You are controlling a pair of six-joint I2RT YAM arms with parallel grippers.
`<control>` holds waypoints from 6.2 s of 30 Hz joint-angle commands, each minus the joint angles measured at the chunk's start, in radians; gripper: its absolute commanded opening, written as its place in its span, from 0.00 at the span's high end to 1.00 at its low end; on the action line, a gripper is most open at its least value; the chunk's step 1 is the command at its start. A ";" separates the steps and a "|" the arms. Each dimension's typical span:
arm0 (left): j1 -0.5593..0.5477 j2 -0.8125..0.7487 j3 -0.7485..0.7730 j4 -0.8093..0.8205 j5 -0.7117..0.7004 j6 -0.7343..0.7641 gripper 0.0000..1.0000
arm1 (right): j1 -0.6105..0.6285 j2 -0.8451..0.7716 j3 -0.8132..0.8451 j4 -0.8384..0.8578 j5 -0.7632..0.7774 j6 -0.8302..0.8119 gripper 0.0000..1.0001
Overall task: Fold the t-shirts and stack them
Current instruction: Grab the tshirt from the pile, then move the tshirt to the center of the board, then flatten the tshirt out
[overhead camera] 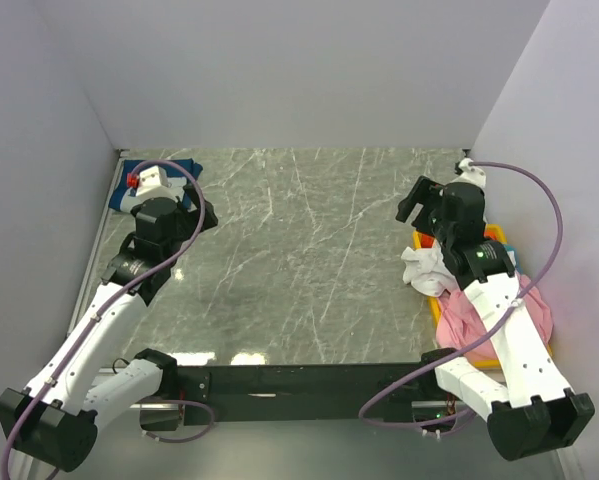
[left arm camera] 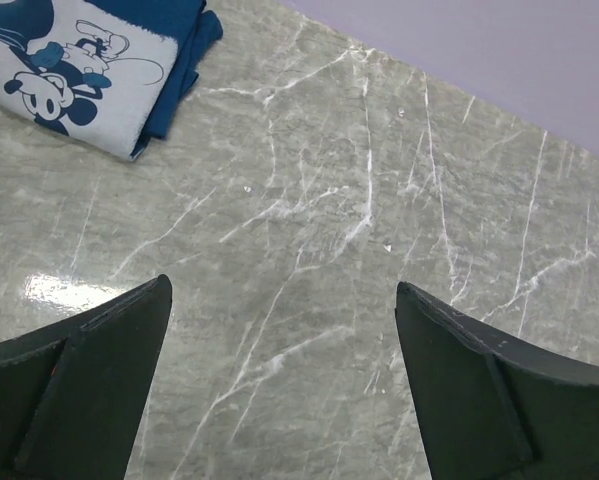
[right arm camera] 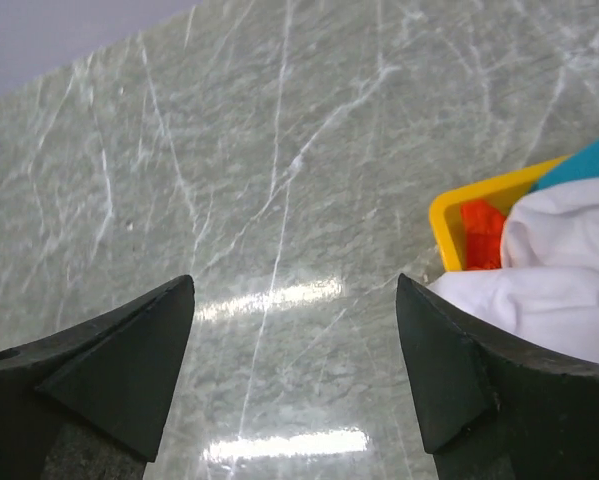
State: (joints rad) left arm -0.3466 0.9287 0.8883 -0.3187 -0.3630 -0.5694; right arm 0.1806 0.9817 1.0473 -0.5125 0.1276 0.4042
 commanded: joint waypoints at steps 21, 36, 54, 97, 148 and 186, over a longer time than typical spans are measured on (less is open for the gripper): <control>0.001 0.081 -0.006 0.124 0.018 0.062 0.00 | -0.335 -0.024 -0.024 -0.587 0.328 0.587 0.02; 0.000 0.105 -0.029 0.115 0.047 0.045 0.01 | -0.425 -0.014 -0.250 -0.506 0.255 0.631 0.03; 0.001 0.035 -0.063 0.113 -0.014 0.005 0.01 | -0.444 -0.210 -0.038 -0.558 0.349 0.587 1.00; 0.000 0.056 0.003 0.118 0.062 0.046 0.00 | 0.204 0.552 1.350 0.365 -0.499 0.103 1.00; -0.244 0.210 -0.107 0.020 0.613 0.183 0.22 | 0.023 0.699 0.149 -0.008 -0.348 0.193 0.23; -0.526 0.535 -0.126 0.058 0.378 0.082 0.76 | -0.032 0.554 0.026 0.017 -0.418 0.239 0.22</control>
State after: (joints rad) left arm -0.8669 1.4593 0.7216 -0.2684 0.0288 -0.4911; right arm 0.1562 1.5455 1.0710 -0.4953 -0.2825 0.6380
